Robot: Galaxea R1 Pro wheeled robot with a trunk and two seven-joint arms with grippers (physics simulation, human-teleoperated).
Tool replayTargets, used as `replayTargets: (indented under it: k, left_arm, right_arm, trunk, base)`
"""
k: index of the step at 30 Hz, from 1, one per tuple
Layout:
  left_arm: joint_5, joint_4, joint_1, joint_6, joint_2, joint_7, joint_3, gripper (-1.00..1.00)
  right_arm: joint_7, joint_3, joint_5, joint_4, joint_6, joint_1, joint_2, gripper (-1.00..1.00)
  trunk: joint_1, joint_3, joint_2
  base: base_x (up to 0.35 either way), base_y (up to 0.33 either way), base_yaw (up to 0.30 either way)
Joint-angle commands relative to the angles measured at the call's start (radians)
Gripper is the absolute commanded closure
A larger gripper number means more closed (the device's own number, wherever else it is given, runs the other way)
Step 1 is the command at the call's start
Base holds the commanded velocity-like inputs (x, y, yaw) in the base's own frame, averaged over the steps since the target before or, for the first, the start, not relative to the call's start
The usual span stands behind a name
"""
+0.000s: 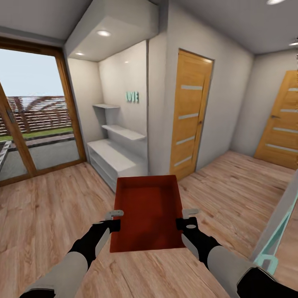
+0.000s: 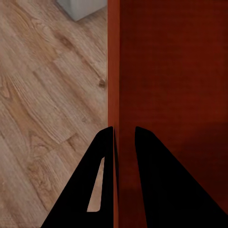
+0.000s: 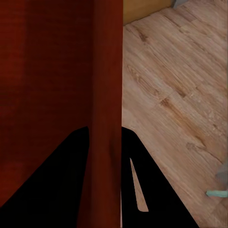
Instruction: Move the two storage containers from the living room to the garage. In the garage, place one container on the floor and stack the other container on top of it (either order is fine).
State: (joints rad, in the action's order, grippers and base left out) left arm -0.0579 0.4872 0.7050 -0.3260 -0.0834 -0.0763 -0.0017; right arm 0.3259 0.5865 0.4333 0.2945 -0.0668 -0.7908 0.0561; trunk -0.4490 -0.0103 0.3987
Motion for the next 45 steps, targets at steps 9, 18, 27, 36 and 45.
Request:
replayTargets:
  k: [9,18,27,36,45]
  left_arm:
    - [-0.017,-0.002,-0.001,-0.005,0.001,-0.011,-0.020,1.00]
    - [-0.017,-0.002,-0.001,-0.005,0.001,-0.011,-0.020,1.00]
    - [-0.017,-0.002,-0.001,-0.005,0.001,-0.011,-0.020,1.00]
    - [-0.017,-0.002,-0.001,-0.005,0.001,-0.011,-0.020,1.00]
    - [-0.017,-0.002,-0.001,-0.005,0.001,-0.011,-0.020,1.00]
  right_arm:
    - [0.008,-0.006,-0.013,0.003,-0.008,-0.005,-0.001,1.00]
    - [0.008,-0.006,-0.013,0.003,-0.008,-0.005,-0.001,1.00]
    - [0.008,-0.006,-0.014,0.003,-0.008,-0.005,-0.001,1.00]
    - [0.008,-0.006,-0.014,0.003,-0.010,-0.005,-0.001,1.00]
    - [0.008,-0.006,-0.013,0.003,-0.010,-0.005,0.000,1.00]
  trunk:
    - [-0.001,-0.001,0.001]
    - [-0.001,-0.001,0.001]
    - [-0.001,-0.001,0.001]
    - [-0.001,-0.001,0.001]
    - [-0.001,-0.001,0.001]
  base:
    - [0.323,0.000,-0.232]
    - [0.323,0.000,-0.249]
    - [0.323,0.000,-0.102]
    - [0.323,0.000,-0.001]
    - [0.323,0.000,-0.025]
